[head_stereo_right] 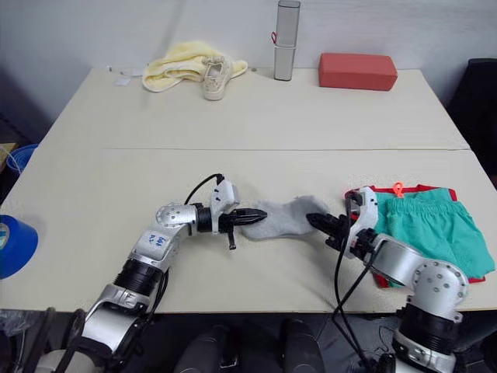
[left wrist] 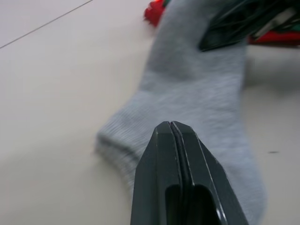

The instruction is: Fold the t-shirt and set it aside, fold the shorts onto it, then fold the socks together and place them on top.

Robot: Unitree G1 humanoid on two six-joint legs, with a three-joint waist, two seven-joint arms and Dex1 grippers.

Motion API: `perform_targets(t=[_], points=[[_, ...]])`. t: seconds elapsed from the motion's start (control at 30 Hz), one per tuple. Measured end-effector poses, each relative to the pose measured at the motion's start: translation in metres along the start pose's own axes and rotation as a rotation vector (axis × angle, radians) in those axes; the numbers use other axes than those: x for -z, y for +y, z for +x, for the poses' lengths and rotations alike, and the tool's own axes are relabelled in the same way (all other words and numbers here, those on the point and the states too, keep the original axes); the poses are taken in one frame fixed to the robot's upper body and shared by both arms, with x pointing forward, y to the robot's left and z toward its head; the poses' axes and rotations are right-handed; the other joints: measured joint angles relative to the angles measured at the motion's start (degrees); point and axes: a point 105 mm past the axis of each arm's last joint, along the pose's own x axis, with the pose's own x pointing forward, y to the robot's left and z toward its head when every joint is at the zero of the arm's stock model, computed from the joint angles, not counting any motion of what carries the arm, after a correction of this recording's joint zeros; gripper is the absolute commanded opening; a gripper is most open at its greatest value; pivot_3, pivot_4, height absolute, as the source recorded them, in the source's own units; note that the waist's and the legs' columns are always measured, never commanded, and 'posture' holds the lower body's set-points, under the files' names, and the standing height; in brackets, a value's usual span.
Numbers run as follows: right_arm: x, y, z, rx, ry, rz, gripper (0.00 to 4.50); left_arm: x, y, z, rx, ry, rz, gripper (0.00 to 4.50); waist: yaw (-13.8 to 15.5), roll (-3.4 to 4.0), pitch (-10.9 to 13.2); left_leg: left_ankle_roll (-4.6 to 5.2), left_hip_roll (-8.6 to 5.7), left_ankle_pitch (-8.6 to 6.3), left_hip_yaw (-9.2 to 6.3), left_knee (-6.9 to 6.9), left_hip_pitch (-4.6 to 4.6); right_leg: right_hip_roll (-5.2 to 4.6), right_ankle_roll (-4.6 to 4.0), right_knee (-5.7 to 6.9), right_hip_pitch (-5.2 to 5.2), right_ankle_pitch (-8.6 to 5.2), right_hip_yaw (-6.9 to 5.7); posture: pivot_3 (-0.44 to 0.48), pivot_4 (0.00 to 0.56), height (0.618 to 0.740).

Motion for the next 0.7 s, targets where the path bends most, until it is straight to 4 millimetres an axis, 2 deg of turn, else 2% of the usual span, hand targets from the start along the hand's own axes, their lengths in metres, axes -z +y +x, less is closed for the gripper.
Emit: perform_targets(t=[0.13,0.23,0.47,0.6,0.7], points=[[0.001,-0.002,-0.002,0.011,0.017,-0.019,0.03,0.0,0.0,0.001,0.007,0.004,0.007,0.0,0.2,0.0,0.0,0.01,0.0,0.0,0.01,0.0,0.0,0.0,0.0,0.0,0.0,0.0,0.0,0.0,0.15,0.74],[-0.006,0.003,-0.003,-0.013,-0.005,-0.054,0.03,0.002,-0.003,-0.001,0.026,0.015,0.003,0.0,0.3,0.0,0.0,0.01,0.0,0.0,0.01,0.01,0.0,0.0,0.01,-0.01,0.0,0.0,0.01,0.0,0.15,0.74],[-0.012,0.044,0.012,-0.091,0.006,-0.27,0.03,0.003,-0.005,-0.003,0.016,0.028,-0.026,0.0,0.5,0.0,0.0,0.0,0.01,0.0,0.0,0.02,0.01,0.0,0.01,0.0,0.0,0.0,0.01,0.0,0.15,0.74],[-0.005,0.057,0.027,-0.074,0.029,-0.36,0.03,0.004,-0.008,-0.003,0.01,0.028,-0.037,0.0,1.0,0.0,0.0,-0.01,0.02,0.0,-0.01,0.03,0.01,-0.01,0.01,-0.02,0.0,0.0,0.01,0.0,0.15,0.74],[0.009,0.066,0.036,-0.082,0.08,-0.41,0.03,0.004,-0.008,-0.004,0.002,0.034,-0.045,0.0,1.0,0.0,0.0,-0.01,0.01,0.0,-0.01,0.04,0.01,-0.02,0.01,-0.02,0.0,0.0,0.02,0.0,0.15,0.74]])
